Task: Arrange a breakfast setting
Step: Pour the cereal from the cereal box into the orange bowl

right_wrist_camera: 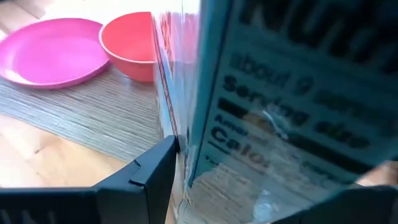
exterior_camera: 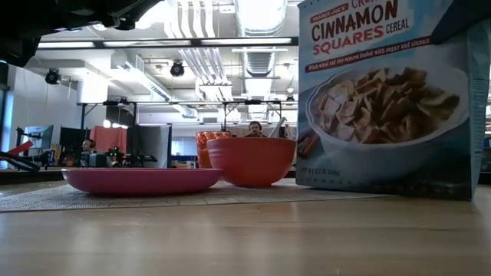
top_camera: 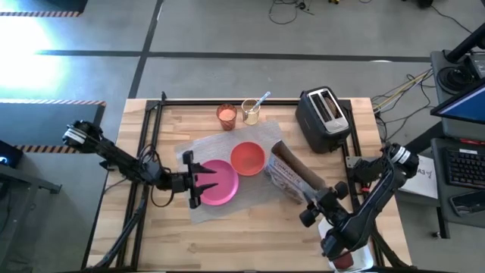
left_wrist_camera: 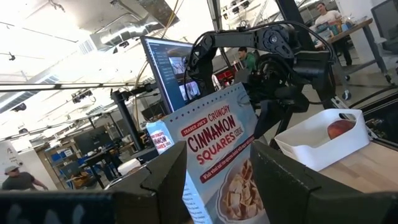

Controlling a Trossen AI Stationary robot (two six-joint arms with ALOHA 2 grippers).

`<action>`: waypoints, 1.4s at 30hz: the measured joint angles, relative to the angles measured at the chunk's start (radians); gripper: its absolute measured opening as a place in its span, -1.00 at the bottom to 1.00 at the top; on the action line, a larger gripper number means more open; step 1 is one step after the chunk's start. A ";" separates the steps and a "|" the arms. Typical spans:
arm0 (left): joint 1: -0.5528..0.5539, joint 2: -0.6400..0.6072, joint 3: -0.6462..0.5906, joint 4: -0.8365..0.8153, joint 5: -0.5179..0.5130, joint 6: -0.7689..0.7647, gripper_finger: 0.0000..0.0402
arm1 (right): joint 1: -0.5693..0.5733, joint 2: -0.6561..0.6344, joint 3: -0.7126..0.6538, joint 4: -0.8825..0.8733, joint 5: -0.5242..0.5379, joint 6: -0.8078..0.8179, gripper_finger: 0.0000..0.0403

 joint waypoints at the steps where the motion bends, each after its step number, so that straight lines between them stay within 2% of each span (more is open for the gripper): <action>1: 0.000 0.000 0.000 0.000 0.000 0.000 -0.19 | 0.003 0.000 0.000 0.003 0.019 0.006 -0.07; 8: 0.000 0.000 0.000 0.000 0.000 0.000 -0.19 | 0.007 0.002 0.000 0.005 0.091 -0.011 -0.07; 18: 0.000 0.000 0.000 0.000 0.000 0.000 -0.19 | 0.071 0.002 0.045 0.003 0.077 -0.043 -0.07; 21: 0.000 0.000 0.000 0.000 0.000 0.000 -0.19 | 0.109 0.002 0.047 0.003 0.081 -0.013 -0.07; 26: 0.000 0.000 0.000 0.005 0.000 0.000 -0.19 | 0.140 0.039 0.007 0.003 0.164 0.077 -0.07; 34: 0.001 0.000 0.000 0.012 0.000 0.030 -0.19 | 0.140 0.171 -0.044 0.003 0.171 0.208 -0.07; 42: 0.016 0.000 0.000 0.015 0.000 0.031 -0.19 | 0.099 0.225 -0.070 0.002 0.164 0.244 -0.07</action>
